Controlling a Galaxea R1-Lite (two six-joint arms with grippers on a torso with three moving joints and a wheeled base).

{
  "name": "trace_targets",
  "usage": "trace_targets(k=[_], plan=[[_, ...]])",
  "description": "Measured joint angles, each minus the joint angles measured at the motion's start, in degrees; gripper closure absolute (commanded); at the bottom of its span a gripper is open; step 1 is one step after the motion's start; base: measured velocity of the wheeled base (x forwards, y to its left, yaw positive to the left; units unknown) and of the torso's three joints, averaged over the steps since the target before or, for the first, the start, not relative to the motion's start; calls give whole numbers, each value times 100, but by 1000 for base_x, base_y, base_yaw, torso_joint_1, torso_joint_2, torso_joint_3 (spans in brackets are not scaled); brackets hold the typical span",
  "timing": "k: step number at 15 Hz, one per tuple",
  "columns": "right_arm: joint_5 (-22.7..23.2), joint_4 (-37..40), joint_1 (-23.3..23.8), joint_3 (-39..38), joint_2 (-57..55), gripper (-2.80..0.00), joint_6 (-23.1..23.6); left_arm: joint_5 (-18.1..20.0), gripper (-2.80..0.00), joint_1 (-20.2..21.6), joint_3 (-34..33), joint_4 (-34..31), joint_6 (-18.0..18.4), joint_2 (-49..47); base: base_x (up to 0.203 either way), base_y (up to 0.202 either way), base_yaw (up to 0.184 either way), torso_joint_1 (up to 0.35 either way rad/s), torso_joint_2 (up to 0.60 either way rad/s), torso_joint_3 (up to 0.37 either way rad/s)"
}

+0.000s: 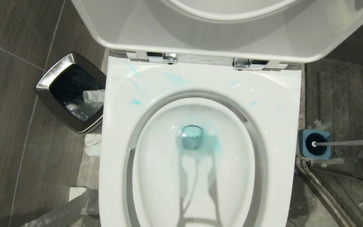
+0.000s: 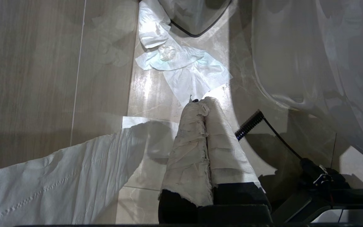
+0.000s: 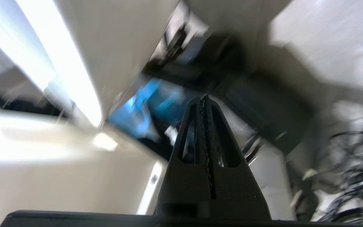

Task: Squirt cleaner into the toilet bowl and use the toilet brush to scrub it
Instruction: Scrub the toilet bowl

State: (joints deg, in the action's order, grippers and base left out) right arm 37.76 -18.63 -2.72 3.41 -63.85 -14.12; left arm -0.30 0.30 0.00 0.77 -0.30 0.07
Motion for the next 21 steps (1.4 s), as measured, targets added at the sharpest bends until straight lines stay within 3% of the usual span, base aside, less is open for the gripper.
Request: trace_targets(k=[6,10,16,21], plan=[[-238,-380,2,375,-562,0,-99,-2,0,2,0,0,-1,-2,0,0,0,0,0,0],[-956,-1245,2,331,-1074,0,-163,0,0,2,0,-2,-2,-1,0,0,0,0,0,0],[-2051,-1345,5,-21,-944,0,-163,-2,0,0,0,-2,1,-1,0,0,0,0,0,0],[-3347,-2065,5,-334,-773,0,78,-2,0,2,0,-1,-5,-1,0,0,0,0,0,0]])
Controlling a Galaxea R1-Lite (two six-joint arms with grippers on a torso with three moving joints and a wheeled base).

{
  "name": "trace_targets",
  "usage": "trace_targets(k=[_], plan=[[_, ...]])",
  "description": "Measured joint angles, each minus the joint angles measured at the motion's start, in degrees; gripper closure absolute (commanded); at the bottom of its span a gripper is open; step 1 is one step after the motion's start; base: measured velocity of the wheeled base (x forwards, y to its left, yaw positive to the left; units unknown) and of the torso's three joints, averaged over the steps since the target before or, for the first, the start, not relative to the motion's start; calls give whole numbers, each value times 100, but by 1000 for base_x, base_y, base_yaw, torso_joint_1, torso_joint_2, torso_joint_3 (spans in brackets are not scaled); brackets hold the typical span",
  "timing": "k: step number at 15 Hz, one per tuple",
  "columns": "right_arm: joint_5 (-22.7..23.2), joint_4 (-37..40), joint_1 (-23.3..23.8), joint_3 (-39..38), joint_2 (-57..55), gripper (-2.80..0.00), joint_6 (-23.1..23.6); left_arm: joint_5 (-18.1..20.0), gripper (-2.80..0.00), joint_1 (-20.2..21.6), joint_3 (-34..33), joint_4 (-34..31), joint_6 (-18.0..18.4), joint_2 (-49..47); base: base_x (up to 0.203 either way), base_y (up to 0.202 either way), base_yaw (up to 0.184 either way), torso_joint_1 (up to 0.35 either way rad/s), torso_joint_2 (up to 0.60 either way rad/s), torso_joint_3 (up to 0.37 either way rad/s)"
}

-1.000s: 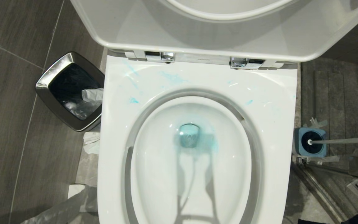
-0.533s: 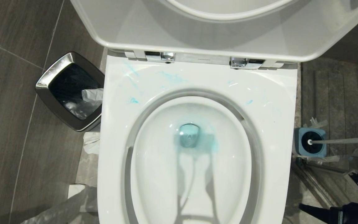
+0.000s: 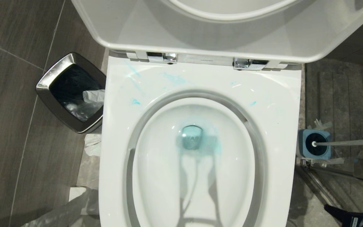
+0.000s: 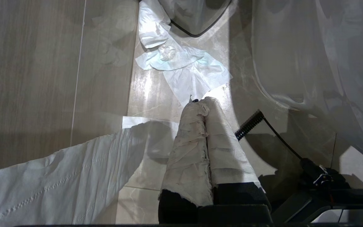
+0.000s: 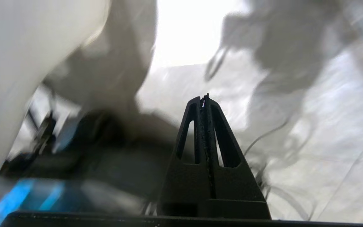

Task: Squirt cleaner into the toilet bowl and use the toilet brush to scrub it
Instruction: Scrub the toilet bowl

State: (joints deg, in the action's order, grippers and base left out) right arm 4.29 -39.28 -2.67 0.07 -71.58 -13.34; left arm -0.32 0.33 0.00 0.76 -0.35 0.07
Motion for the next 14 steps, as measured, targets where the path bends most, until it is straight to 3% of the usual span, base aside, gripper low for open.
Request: trace_targets(k=[1,2,11,14], plan=[[-91,-170,0,0,-26,0,2,-1,0,0,0,1,2,-2,0,0,0,0,0,0],[-146,-258,0,-5,-60,-280,4,-1,0,-2,0,1,6,-2,0,0,0,0,0,0],[-482,-496,118,-7,-417,-280,13,1,0,-2,0,-2,2,0,0,0,0,0,0,0],[-763,-741,118,-7,-551,-280,390,-1,0,0,0,0,5,-2,0,0,0,0,0,0]])
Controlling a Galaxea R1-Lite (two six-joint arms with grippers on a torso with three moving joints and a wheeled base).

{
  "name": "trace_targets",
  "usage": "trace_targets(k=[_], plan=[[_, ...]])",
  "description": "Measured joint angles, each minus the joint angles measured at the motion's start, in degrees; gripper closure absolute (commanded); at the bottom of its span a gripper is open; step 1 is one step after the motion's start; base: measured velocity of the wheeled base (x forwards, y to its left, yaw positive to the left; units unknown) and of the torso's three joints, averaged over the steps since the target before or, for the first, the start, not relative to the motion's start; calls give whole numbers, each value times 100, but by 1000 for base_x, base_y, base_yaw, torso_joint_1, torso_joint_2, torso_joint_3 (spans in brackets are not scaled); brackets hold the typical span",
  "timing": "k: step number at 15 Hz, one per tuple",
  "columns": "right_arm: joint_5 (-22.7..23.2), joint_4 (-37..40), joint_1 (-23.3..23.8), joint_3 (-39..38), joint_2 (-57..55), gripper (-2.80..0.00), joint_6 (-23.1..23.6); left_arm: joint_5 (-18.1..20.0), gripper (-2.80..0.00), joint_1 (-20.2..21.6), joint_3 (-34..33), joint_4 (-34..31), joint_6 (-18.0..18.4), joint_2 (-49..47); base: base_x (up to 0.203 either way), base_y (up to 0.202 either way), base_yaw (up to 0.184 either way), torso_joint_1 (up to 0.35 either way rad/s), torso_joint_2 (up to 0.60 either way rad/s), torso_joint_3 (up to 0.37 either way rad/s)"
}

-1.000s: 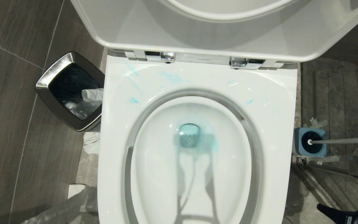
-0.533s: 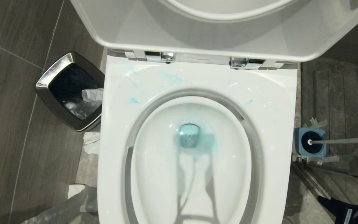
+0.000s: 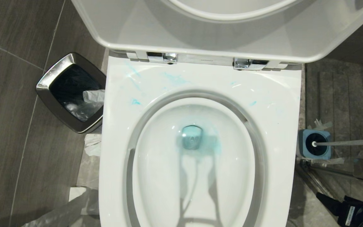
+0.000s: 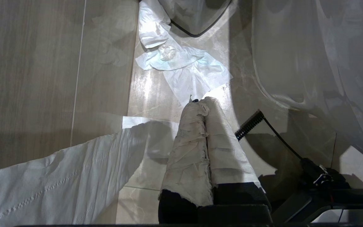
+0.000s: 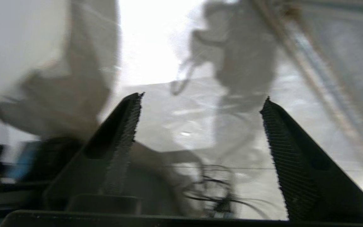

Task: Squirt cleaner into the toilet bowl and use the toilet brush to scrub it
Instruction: Scrub the toilet bowl

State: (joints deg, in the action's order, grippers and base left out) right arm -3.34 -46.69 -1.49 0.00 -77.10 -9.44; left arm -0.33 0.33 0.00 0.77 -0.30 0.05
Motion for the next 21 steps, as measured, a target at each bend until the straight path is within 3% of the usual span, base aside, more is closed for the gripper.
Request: trace_targets(k=[5,13,21], plan=[[-658,126,0,0,-201,-280,691,0,0,0,0,-2,-2,2,0,0,0,0,0,0],[-1058,-473,36,13,-670,-280,777,-1,0,0,0,-1,0,1,0,0,0,0,0,0],[-1077,-717,319,870,-1138,-280,765,0,0,-2,0,-2,0,2,0,0,0,0,0,0]])
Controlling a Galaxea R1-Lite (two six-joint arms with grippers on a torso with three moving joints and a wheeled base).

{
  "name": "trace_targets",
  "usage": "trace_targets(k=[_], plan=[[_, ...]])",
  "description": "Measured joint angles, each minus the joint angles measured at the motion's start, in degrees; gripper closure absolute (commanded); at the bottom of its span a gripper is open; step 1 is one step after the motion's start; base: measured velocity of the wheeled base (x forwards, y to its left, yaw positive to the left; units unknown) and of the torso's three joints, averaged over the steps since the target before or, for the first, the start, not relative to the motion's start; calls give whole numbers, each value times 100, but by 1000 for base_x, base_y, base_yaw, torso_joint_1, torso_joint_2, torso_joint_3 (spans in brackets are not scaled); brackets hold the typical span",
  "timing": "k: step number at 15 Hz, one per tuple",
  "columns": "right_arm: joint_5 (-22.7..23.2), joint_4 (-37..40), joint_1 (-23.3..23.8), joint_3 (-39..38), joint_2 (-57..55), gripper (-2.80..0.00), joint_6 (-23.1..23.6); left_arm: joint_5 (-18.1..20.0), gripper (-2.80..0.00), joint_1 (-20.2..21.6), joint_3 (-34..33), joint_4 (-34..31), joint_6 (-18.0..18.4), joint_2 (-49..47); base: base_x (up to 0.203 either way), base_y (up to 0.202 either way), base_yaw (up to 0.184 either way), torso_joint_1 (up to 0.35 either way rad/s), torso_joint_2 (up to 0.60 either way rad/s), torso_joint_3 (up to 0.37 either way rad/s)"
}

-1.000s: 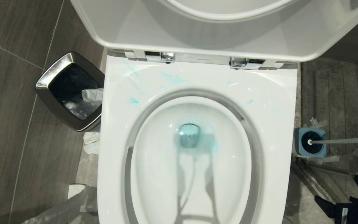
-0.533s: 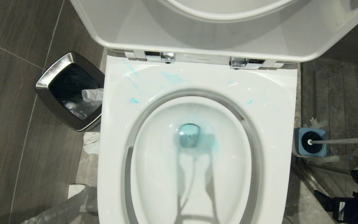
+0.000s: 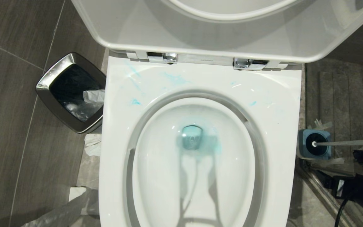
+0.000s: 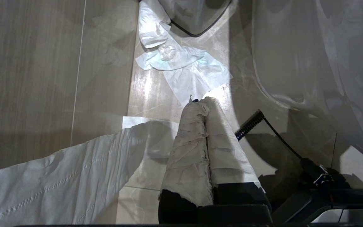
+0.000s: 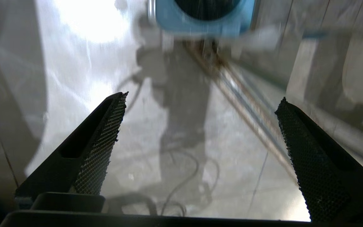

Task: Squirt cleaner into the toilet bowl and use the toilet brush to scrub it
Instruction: Scrub the toilet bowl

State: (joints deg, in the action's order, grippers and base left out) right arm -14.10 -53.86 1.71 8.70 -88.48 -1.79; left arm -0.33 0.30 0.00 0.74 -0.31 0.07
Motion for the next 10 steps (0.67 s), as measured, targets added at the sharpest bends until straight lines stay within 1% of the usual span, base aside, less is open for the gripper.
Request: trace_targets(k=[3,5,8,10], plan=[[-3,-49,33,216,-35,-280,28,2,0,2,0,0,-2,0,0,0,0,0,0,0],[-2,-269,145,249,-46,-280,93,2,0,2,0,2,-2,0,0,0,0,0,0,0],[5,-563,371,312,-64,-280,404,3,0,2,0,2,-2,0,0,0,0,0,0,0],[88,-844,452,335,-68,-280,474,3,0,2,0,2,-2,0,0,0,0,0,0,0]])
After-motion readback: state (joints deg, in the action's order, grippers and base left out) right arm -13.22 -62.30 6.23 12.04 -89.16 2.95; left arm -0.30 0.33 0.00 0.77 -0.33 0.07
